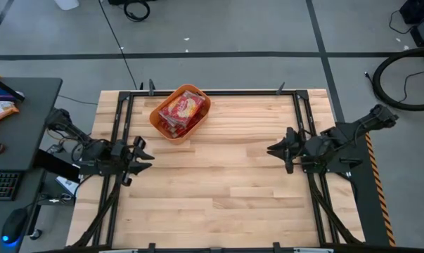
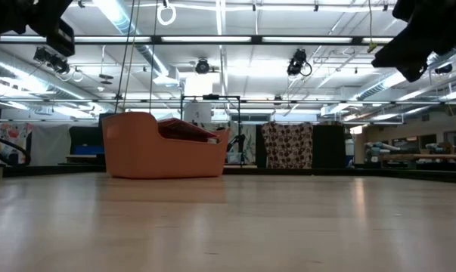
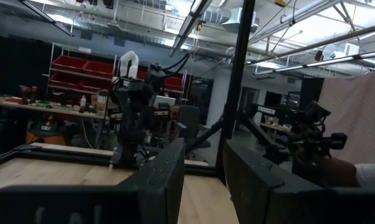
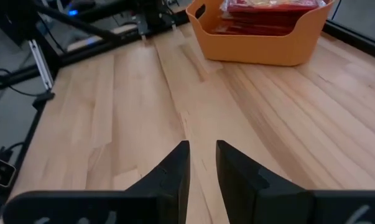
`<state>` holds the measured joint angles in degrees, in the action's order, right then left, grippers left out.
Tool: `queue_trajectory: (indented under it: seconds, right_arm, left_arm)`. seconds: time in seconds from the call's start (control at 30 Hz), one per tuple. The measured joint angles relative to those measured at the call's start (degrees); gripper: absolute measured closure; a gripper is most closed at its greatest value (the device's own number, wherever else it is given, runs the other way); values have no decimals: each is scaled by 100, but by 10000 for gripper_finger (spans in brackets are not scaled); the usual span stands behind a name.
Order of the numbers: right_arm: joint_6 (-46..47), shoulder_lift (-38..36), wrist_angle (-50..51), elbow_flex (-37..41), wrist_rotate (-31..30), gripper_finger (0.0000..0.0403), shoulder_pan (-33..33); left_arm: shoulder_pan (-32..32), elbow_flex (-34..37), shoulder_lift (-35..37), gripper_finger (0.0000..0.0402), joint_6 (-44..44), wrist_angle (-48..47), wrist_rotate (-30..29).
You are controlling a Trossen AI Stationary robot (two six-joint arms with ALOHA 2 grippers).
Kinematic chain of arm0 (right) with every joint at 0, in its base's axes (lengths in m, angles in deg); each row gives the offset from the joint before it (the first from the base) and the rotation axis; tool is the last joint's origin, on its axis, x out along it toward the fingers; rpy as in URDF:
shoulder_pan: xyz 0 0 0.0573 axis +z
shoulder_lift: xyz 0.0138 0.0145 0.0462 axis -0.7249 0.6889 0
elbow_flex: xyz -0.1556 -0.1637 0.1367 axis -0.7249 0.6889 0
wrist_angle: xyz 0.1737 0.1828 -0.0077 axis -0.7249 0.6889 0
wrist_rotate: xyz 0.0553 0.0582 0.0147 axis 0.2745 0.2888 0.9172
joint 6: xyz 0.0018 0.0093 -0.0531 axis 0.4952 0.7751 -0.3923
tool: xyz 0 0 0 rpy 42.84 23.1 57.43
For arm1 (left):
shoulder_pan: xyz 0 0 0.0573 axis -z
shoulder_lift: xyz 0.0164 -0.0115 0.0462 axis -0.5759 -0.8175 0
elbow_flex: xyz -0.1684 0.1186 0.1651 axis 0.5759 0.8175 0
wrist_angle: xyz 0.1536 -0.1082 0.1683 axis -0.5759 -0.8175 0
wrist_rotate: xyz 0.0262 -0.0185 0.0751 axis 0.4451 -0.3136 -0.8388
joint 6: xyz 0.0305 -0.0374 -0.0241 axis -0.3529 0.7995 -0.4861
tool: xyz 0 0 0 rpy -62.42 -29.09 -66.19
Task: Sort popcorn bags into baskets
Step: Return to Home Position
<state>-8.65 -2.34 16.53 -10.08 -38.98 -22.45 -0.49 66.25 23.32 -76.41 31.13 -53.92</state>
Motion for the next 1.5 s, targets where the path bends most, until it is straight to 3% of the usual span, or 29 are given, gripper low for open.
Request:
queue_trajectory:
  seconds: [0.43, 0.9, 1.07, 1.3, 1.5]
  right_arm:
    - [16, -1352, -396, 1093, 4, 320, 0]
    - [23, -2822, -693, 1975, 29, 320, -2]
    - [-48, -2876, -1010, 2049, 52, 320, -7]
    - [-539, -2852, -1814, 2222, 182, 320, -4]
    - [-1227, -2851, -2343, 2356, 87, 320, -7]
  left_arm:
    - [0, 2, 1101, 285, 112, -1365, -404]
    - [0, 2, 1407, 285, 76, -1632, -784]
    - [0, 2, 1407, 285, 138, -1546, -930]
    - [0, 11, 1406, 285, 337, -1520, -1733]
    - [0, 11, 1405, 285, 90, -1585, -1781]
